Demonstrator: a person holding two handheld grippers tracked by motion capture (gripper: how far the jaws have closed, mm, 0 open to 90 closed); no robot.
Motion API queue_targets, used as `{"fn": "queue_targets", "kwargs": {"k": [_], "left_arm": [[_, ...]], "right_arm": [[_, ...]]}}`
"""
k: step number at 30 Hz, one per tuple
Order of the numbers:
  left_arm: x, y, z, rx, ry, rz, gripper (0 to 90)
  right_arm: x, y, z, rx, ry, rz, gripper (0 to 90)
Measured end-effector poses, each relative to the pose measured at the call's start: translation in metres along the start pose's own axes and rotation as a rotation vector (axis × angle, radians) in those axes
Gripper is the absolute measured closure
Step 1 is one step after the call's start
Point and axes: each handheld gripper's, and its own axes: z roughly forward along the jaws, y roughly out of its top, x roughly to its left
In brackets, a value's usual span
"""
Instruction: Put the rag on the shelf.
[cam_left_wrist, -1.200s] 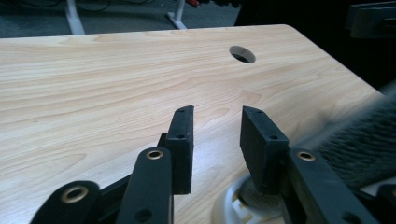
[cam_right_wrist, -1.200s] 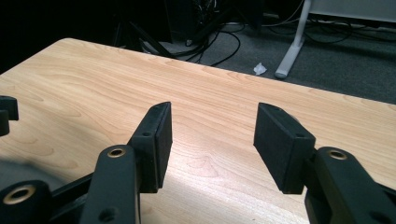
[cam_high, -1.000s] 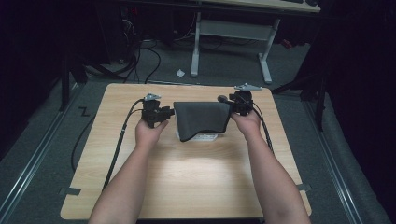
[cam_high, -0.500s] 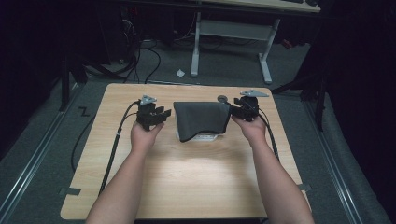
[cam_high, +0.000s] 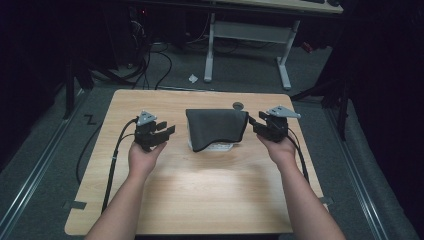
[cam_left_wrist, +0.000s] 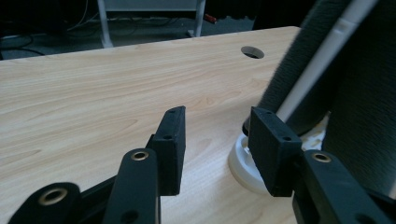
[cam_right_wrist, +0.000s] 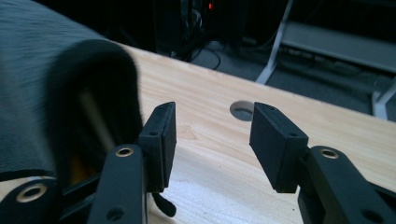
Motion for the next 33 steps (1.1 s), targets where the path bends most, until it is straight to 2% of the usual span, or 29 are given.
{"fn": "queue_targets", "kwargs": {"k": [2,3,5,6,7,8,11,13,15,16,17,18,19,20,22,24,25,26,27,29,31,33], "left_arm": [[-0.002,-0.003,-0.004,-0.003,-0.003,-0.001,55.8],[-0.006,-0.009,-0.012,0.005,-0.011,0.006,55.3],[-0.009,-0.013,-0.017,0.004,-0.008,0.014,54.9],[-0.013,-0.022,-0.026,0.003,-0.026,0.007,54.4],[-0.013,-0.022,-0.026,0.003,-0.026,0.007,54.2],[-0.015,-0.027,-0.031,0.005,-0.027,0.009,54.0],[-0.024,-0.042,-0.043,0.037,-0.042,-0.014,54.2],[-0.033,-0.054,-0.05,0.05,-0.052,-0.003,54.1],[-0.041,-0.065,-0.056,0.057,-0.069,0.008,53.8],[-0.046,-0.07,-0.058,0.063,-0.069,0.018,53.1],[-0.05,-0.075,-0.06,0.067,-0.073,0.026,53.1],[-0.056,-0.08,-0.061,0.079,-0.076,0.029,52.8],[-0.062,-0.086,-0.061,0.095,-0.082,0.032,52.3],[-0.07,-0.091,-0.061,0.109,-0.092,0.038,51.1],[-0.087,-0.102,-0.061,0.111,-0.119,0.068,50.5],[-0.1,-0.108,-0.057,0.138,-0.153,0.087,50.5],[-0.11,-0.111,-0.052,0.169,-0.134,0.163,49.1],[-0.111,-0.112,-0.05,0.176,-0.124,0.181,49.0],[-0.11,-0.112,-0.049,0.181,-0.123,0.182,49.0],[-0.109,-0.113,-0.048,0.183,-0.12,0.17,49.1],[-0.101,-0.112,-0.048,0.191,-0.107,0.158,49.1],[-0.099,-0.112,-0.048,0.186,-0.104,0.147,49.0]], "right_arm": [[0.004,-0.002,-0.007,0.014,0.007,0.0,49.4],[0.006,-0.005,-0.012,0.001,0.009,-0.003,48.9],[0.009,-0.007,-0.017,-0.008,0.005,-0.007,48.3],[0.017,-0.012,-0.028,-0.016,0.009,-0.008,46.5],[0.017,-0.012,-0.028,-0.016,0.009,-0.008,46.5],[0.027,-0.017,-0.039,0.0,0.014,-0.025,44.8],[0.04,-0.027,-0.05,-0.022,0.014,-0.055,47.2],[0.054,-0.037,-0.058,-0.016,0.009,-0.074,48.2],[0.067,-0.049,-0.065,-0.002,0.029,-0.082,46.8],[0.08,-0.062,-0.069,0.016,0.043,-0.097,46.3],[0.08,-0.062,-0.069,0.016,0.043,-0.097,46.3],[0.086,-0.068,-0.07,0.025,0.051,-0.106,46.0],[0.092,-0.074,-0.071,0.041,0.064,-0.105,45.7],[0.104,-0.087,-0.072,0.072,0.083,-0.124,44.7],[0.11,-0.093,-0.072,0.093,0.092,-0.136,43.9],[0.118,-0.105,-0.073,0.115,0.093,-0.139,43.7],[0.123,-0.121,-0.073,0.122,0.082,-0.122,45.6],[0.125,-0.128,-0.072,0.139,0.088,-0.121,46.5],[0.126,-0.131,-0.07,0.177,0.102,-0.136,44.5],[0.126,-0.131,-0.068,0.175,0.095,-0.154,44.2],[0.122,-0.13,-0.066,0.178,0.097,-0.122,44.2],[0.121,-0.131,-0.065,0.181,0.095,-0.11,44.3]]}}
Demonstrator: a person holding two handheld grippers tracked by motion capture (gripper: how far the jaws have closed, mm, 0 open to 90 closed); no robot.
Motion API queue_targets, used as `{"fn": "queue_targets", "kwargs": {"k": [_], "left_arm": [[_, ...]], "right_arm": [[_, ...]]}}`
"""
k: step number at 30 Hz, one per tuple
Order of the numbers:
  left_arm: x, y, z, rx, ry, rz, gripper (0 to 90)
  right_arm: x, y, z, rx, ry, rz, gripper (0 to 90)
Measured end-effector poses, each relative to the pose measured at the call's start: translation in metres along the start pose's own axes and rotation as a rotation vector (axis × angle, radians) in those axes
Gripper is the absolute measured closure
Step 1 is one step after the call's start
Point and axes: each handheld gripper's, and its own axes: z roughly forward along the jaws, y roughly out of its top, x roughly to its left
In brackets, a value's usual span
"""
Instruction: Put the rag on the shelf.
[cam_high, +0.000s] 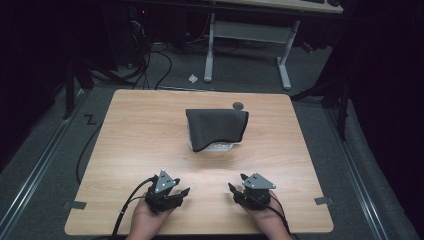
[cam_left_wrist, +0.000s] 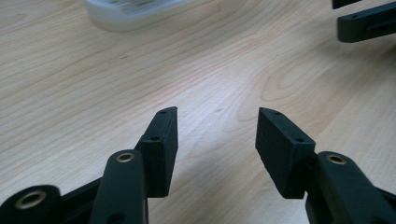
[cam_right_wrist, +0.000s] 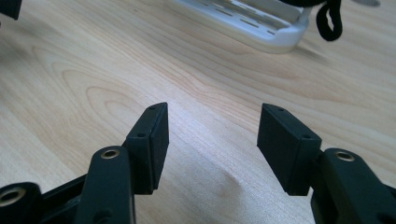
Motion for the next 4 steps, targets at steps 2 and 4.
{"fn": "queue_targets", "kwargs": {"k": [2,4], "left_arm": [[0.0048,-0.0008,-0.0015,-0.002,0.001,-0.021,49.0],[0.0079,-0.0015,-0.0026,-0.004,0.003,-0.031,49.0]], "right_arm": [[-0.0002,-0.0013,0.0007,0.006,-0.006,-0.019,44.2],[-0.0012,-0.0024,0.0013,0.008,0.0,-0.02,44.0]]}}
